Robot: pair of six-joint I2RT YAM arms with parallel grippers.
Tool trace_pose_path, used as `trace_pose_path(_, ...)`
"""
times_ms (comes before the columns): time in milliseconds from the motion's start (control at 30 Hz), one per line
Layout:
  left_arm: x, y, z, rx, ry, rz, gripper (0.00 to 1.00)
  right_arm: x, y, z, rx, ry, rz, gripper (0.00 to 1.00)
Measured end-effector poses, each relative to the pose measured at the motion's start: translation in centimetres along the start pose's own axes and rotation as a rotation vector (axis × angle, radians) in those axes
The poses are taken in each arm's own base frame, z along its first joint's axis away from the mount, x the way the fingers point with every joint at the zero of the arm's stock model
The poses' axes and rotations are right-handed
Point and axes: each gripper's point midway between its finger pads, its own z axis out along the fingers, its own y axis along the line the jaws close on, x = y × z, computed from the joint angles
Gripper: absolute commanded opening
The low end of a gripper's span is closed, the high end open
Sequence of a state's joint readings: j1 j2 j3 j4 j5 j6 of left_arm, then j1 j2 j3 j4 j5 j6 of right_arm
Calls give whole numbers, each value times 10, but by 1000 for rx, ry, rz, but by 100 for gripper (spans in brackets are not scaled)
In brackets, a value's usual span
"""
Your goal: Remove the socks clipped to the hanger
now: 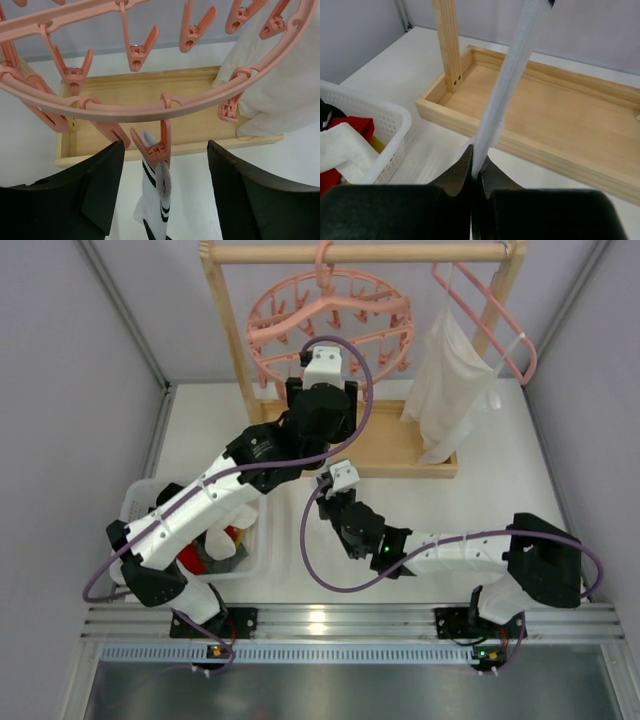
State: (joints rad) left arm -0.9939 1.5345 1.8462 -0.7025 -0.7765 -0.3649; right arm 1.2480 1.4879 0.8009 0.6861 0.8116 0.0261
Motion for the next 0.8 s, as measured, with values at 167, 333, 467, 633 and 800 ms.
trace_pose_path(167, 8, -6, 14, -16, 18, 18, 66, -1, 4, -2, -10, -4, 4, 0)
trace_pose_path(333, 17, -3, 29, -52, 36, 36, 61, 1, 12, -5, -29, -6, -1, 0)
trace_pose_path(467, 17, 3, 33, -79, 34, 47, 58, 0, 15, -6, -35, -9, 2, 0)
trace_pose_path(633, 10, 6, 33, -88, 20, 46, 48, 0, 15, -6, -36, -12, -6, 0)
trace_pose_path(800, 8, 8, 37, -102, 18, 47, 27, -1, 17, -8, -41, -14, -19, 0)
